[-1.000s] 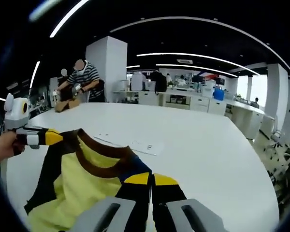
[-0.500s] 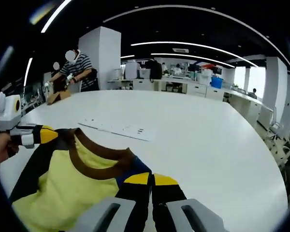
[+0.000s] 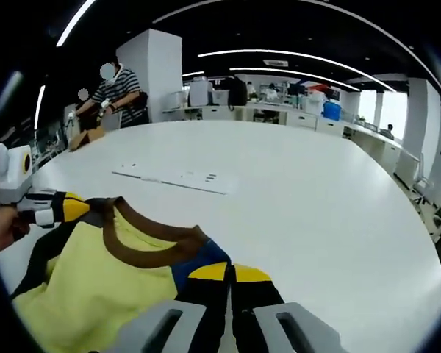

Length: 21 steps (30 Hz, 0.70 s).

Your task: Fold the garment on the visible template until the final outline fits inside the template.

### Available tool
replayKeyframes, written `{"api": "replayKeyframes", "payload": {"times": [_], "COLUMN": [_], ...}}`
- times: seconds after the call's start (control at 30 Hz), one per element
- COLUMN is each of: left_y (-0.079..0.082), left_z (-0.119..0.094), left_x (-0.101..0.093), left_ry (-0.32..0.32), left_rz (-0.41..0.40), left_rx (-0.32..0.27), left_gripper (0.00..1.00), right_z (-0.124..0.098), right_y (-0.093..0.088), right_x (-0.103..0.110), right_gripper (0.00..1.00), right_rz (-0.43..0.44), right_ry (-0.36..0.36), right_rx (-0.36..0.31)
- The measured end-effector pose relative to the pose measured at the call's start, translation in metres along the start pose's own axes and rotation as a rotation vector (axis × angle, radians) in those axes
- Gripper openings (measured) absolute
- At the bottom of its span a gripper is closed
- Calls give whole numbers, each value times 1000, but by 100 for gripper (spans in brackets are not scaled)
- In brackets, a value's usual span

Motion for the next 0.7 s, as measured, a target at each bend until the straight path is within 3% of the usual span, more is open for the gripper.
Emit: {"api": "replayKeyframes", "payload": {"times": [0.13, 0.23, 0.37, 0.7], "left_y": [2, 5, 9, 18], "left_z": [-3, -7, -14, -37], "left_x": [1, 2, 1, -9], "left_ry": [21, 44, 26, -51], "left_rz": [23, 78, 63, 46], "left_rx": [0, -8, -15, -51], "left_gripper": [6, 18, 29, 62], "right_z": [-2, -5, -13, -40], "right_y": [2, 2, 7, 14], "right_x": [-1, 2, 7, 29], "right_gripper": [1, 14, 23, 59], "right_rz": [8, 10, 17, 53], "right_ry": [12, 22, 46, 186], "right_rx": [-7, -5, -24, -21]}}
Point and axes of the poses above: the point that each gripper's makers call its tool centre point, and the gripper's own axes: z roughly forward along the fingers, x roughly to its left, y roughly out of its top, the point moved 8 cm from there along -z, roughly backward along the fingers, and after that the axes turned 14 degrees about -z, right-handed, at the moved point
